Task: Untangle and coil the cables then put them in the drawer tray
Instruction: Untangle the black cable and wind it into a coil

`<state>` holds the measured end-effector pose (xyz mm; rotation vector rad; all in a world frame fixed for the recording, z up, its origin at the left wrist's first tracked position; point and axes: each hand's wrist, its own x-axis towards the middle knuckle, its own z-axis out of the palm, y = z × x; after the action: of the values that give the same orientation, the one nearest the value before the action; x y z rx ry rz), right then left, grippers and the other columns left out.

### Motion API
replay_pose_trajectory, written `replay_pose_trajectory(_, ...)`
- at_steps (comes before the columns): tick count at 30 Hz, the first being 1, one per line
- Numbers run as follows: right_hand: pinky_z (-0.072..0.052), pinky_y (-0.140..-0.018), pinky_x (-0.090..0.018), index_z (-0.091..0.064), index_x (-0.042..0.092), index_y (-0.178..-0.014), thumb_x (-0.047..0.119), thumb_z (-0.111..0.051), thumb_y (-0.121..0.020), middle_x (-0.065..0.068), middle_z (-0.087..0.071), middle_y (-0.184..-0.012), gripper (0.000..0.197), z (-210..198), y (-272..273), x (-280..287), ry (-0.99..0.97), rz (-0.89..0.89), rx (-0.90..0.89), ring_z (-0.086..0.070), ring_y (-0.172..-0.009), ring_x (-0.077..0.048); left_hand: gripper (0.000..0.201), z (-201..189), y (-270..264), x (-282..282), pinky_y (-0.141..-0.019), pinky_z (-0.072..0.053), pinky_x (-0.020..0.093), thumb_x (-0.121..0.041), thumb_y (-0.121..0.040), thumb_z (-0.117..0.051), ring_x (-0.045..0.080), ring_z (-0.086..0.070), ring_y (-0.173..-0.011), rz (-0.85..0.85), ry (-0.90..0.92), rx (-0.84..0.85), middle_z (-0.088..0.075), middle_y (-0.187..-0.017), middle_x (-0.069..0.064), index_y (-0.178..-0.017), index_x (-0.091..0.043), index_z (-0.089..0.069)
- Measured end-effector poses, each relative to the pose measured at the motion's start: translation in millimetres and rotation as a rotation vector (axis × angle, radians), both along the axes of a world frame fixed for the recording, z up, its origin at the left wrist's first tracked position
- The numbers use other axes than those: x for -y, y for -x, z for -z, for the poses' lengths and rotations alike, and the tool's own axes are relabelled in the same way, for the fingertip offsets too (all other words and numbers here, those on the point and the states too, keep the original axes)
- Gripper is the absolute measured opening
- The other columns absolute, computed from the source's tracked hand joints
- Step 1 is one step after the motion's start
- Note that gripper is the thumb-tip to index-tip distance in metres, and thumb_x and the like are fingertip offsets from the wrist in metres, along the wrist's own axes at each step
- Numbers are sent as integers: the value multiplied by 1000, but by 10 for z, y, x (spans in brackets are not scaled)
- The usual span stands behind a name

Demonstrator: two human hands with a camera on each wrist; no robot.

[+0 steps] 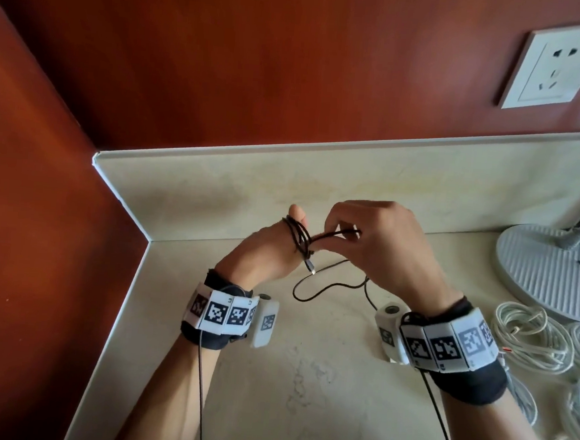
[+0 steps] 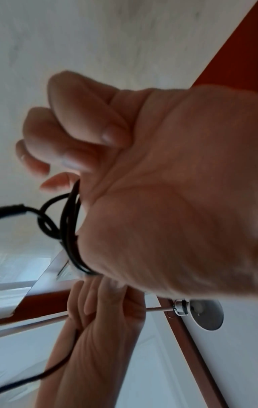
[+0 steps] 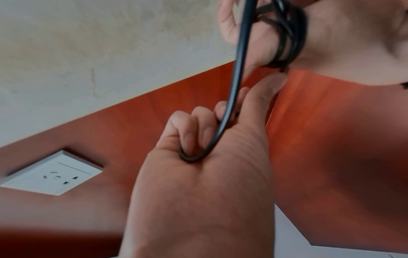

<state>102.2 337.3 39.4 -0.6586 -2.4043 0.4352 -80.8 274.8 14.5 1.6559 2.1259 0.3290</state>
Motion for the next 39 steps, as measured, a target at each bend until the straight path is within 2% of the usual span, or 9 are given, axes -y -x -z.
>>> replay_pose_trajectory(5, -25, -51, -30, -56, 20, -66, 72, -78, -65, 4, -41, -51, 56, 17, -79, -99, 32, 36, 12, -36, -52, -21, 33, -113, -133, 114, -60, -37, 33, -57, -101, -47, 15, -46, -62, 121, 57, 74, -49, -75, -5, -98, -27, -35)
replay_pose_trajectory(9, -22, -51, -28, -60, 16, -68, 62, -92, -55, 8, -32, -53, 57, 63, -134, -212, 277, -51, -140, -25, -53, -14, 36, -268, -246, 201, -76, -46, 29, -61, -101, -35, 12, -56, -79, 332, 117, 216, -55, -89, -3, -103, -27, -46)
replay_pose_trajectory(12, -21, -53, -24, -67, 14, -87, 42, -94, -70, -1, -32, -66, 43, 155, -105, -280, 533, -287, -221, -24, -58, -13, 12, -281, -242, 219, -73, -36, 7, -34, -109, -41, -13, -52, -73, 443, 143, 297, -48, -82, -17, -97, -31, -42)
replay_pose_trajectory(15, -30, -58, -24, -62, 10, -114, 25, -73, -94, -14, -35, -78, 26, 187, -81, -295, 683, -462, -197, -34, -63, -15, 16, -281, -171, 247, -75, -38, 14, -19, -110, -41, -4, -49, -72, 512, 164, 306, -51, -86, -8, -98, -26, -47)
replay_pose_trajectory(19, -42, -64, -15, -53, -2, -109, 6, -57, -102, -5, -58, -76, 11, 253, -34, -286, 806, -503, -310, -55, -63, -6, 9, -389, -189, 305, -72, -37, 4, -13, -110, -42, -12, -48, -70, 462, 67, 330, -43, -84, -13, -105, -5, -45)
replay_pose_trajectory(25, -24, -49, -26, -54, 8, -86, 17, -74, -92, 1, -50, -62, 23, 405, 103, -295, 943, -371, -459, -29, -52, -15, 49, -430, -190, 375, -77, -38, 11, -60, -93, -40, 1, -45, -80, 440, -8, 242, -37, -108, -7, -108, -14, -44)
replay_pose_trajectory(31, -30, -61, -32, -51, -7, -67, 53, -81, -83, -23, -46, -61, 69, 409, 167, -255, 831, -242, -517, -37, -57, -25, 46, -438, -156, 387, -95, -34, 13, -45, -100, -51, 3, -42, -122, 477, -169, 255, -42, -129, -9, -133, -14, -44)
replay_pose_trajectory(34, -51, -79, -31, -56, -18, -84, 31, -59, -102, -8, -75, -79, 53, 424, 159, -244, 834, -368, -522, -60, -67, -37, 23, -441, -137, 394, -105, -30, 12, -37, -100, -47, 0, -12, -151, 523, -194, 260, -19, -161, -10, -113, -20, -53)
replay_pose_trajectory(39, -48, -86, -51, -56, -18, -87, 24, -62, -103, -41, -57, -85, 45, 542, 251, -239, 834, -284, -563, -57, -79, -35, 64, -461, -208, 357, -114, -34, 33, -81, -88, -26, 14, -14, -152, 512, -351, 282, -9, -168, -15, -116, -31, -54)
